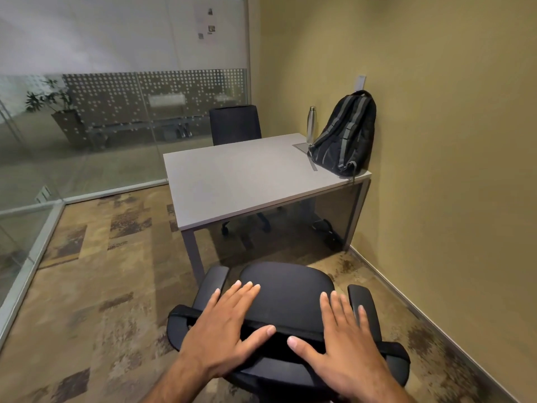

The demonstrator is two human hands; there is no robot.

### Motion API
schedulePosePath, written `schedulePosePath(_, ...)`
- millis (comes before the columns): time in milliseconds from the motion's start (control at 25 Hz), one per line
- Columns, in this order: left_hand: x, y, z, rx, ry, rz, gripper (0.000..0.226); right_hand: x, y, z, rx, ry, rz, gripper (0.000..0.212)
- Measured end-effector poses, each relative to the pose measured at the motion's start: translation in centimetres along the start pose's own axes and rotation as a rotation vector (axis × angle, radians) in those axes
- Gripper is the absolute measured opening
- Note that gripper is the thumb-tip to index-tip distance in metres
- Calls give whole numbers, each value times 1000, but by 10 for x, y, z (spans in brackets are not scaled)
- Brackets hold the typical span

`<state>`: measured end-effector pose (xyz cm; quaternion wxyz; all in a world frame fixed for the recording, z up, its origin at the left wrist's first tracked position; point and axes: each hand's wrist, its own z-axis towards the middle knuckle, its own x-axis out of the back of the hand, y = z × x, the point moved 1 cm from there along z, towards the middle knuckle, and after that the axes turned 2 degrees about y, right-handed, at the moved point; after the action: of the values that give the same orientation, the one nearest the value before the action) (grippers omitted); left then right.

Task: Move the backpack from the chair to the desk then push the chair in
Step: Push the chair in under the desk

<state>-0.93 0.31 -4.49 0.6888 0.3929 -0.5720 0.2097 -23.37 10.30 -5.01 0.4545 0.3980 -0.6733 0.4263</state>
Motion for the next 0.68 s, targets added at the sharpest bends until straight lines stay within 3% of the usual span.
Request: schedulePosePath(680, -46, 116, 130, 246, 133, 13, 107, 52, 159, 141, 225, 44, -42, 131)
